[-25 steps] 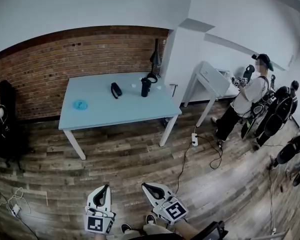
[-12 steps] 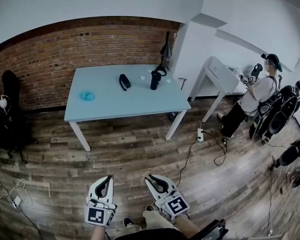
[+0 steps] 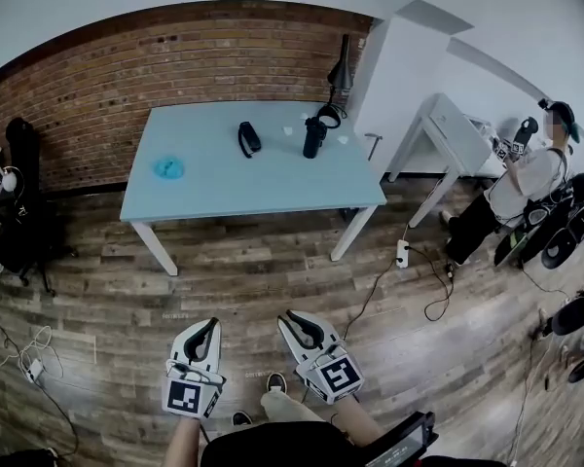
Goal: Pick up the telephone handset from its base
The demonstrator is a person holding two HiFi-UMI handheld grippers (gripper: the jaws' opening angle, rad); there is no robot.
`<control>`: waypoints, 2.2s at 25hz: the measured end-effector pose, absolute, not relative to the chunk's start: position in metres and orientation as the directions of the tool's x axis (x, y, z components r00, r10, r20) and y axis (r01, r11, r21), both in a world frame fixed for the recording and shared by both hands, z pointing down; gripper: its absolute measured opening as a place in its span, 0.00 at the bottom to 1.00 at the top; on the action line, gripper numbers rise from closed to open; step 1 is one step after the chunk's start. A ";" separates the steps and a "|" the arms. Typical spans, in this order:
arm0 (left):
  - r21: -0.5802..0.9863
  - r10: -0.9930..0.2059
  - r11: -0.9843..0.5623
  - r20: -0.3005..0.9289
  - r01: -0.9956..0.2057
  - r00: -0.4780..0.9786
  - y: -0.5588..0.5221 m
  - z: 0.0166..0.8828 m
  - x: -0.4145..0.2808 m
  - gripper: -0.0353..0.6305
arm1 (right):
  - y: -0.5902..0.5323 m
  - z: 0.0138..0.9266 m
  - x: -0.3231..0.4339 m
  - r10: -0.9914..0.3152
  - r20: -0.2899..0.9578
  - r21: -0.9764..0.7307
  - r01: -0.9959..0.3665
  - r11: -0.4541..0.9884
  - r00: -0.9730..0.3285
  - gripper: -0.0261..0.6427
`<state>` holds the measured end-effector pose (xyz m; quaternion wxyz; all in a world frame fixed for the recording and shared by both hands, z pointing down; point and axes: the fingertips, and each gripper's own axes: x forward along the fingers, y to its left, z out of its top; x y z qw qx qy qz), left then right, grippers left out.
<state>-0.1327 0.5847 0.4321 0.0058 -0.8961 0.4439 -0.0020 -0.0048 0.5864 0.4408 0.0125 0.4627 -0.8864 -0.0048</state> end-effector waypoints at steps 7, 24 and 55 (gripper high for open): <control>-0.013 -0.828 -0.560 0.008 -0.828 0.560 0.541 0.432 -0.106 0.05 | 0.530 0.449 0.027 -0.808 0.023 0.029 -0.808 0.589 -0.588 0.13; -0.009 -0.773 -0.633 0.058 -0.774 0.632 0.435 0.443 -0.137 0.05 | 0.439 0.429 -0.020 -0.830 0.057 0.060 -0.828 0.558 -0.555 0.13; -0.032 -0.777 -0.618 0.180 -0.786 0.603 0.247 0.485 -0.079 0.05 | 0.220 0.476 0.061 -0.826 0.087 -0.023 -0.830 0.558 -0.557 0.13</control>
